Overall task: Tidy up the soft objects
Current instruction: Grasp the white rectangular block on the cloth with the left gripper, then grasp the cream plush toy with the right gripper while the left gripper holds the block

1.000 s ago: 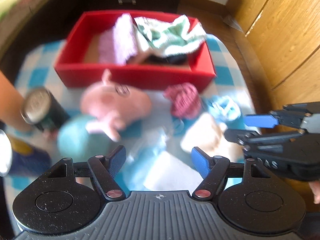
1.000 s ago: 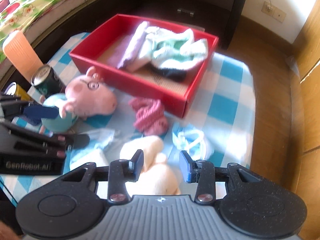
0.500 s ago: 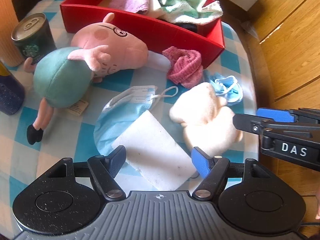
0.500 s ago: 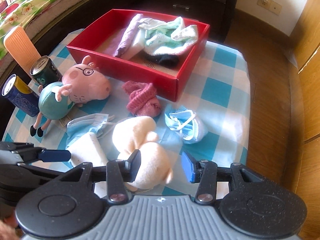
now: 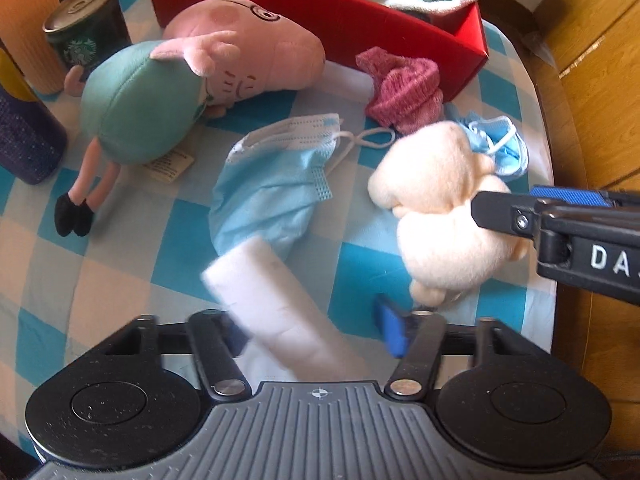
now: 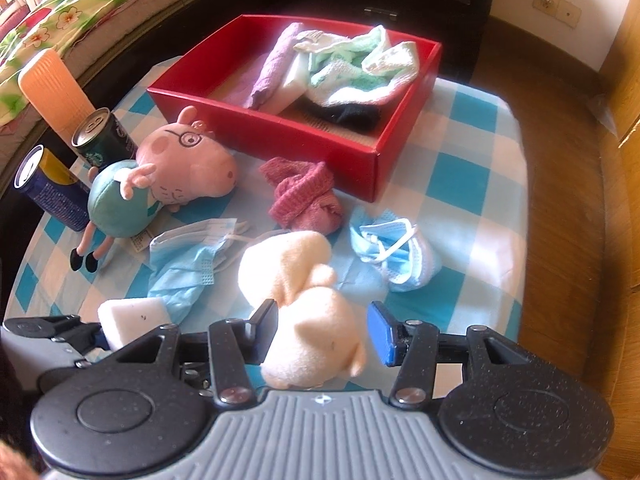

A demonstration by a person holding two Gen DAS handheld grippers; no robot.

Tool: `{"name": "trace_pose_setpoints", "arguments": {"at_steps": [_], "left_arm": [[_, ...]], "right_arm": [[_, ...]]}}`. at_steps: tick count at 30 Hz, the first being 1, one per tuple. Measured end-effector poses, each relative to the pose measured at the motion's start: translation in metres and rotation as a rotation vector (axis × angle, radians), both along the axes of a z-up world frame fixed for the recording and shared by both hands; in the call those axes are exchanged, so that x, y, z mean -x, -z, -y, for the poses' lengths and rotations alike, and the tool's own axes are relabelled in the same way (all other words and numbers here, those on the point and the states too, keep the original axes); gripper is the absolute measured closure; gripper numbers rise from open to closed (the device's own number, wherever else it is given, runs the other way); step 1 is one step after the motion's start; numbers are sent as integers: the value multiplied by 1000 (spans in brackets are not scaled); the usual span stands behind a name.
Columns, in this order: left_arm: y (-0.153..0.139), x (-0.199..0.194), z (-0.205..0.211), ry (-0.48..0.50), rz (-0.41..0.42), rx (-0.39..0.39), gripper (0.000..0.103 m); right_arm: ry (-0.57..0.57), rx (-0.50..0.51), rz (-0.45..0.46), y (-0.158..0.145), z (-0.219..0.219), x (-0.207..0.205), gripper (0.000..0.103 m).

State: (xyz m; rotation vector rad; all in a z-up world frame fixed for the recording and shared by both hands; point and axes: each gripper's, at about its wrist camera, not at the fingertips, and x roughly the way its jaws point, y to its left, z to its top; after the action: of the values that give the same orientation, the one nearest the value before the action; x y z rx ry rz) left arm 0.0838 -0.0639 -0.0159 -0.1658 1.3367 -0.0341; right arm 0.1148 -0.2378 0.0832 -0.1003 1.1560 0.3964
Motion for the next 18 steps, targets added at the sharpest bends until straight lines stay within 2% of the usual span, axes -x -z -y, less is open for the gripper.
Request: {"name": "trace_pose_setpoints", "arguments": {"at_steps": [1, 8, 15, 18], "left_arm": [[0, 1, 0, 14, -4, -5, 61], [-4, 6, -1, 58, 0, -6, 74], [-16, 2, 7, 105, 36, -16, 78], [-21, 4, 7, 130, 53, -30, 79]], "right_arm": [[-3, 1, 0, 1, -1, 1, 76], [-2, -8, 0, 1, -4, 2, 76], [-4, 21, 11, 0, -9, 3, 76], [7, -3, -11, 1, -10, 1, 76]]}}
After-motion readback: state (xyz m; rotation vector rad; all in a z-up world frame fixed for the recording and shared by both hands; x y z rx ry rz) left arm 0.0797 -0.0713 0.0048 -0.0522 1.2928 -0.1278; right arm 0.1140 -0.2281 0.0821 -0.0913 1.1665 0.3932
